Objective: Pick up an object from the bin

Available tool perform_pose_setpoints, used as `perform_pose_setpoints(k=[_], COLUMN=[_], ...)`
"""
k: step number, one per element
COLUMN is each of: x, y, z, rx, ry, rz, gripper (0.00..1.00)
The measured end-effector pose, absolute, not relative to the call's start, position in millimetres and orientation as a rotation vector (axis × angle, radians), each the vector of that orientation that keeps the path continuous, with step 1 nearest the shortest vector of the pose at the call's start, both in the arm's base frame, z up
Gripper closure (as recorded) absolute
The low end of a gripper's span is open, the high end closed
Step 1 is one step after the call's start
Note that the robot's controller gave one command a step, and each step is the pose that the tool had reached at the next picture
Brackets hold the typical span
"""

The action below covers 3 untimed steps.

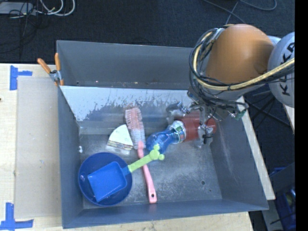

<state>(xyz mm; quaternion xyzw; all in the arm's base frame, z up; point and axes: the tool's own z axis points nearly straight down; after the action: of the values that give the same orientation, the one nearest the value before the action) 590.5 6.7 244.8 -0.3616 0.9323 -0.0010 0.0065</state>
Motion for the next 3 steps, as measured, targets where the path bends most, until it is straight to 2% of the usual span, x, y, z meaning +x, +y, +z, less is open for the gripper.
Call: perform_pose_setpoints(k=[1, 2, 3], x=[580.8, 577.3, 556.7], y=[2.7, -8.7, -3.5], z=[255.5, 273.3, 325.1], rx=[-1.279, -1.403, -1.385], ry=[2.863, 2.796, 2.812], rz=[0.008, -0.006, 0.006], gripper=[0.0, 0.0, 0.0])
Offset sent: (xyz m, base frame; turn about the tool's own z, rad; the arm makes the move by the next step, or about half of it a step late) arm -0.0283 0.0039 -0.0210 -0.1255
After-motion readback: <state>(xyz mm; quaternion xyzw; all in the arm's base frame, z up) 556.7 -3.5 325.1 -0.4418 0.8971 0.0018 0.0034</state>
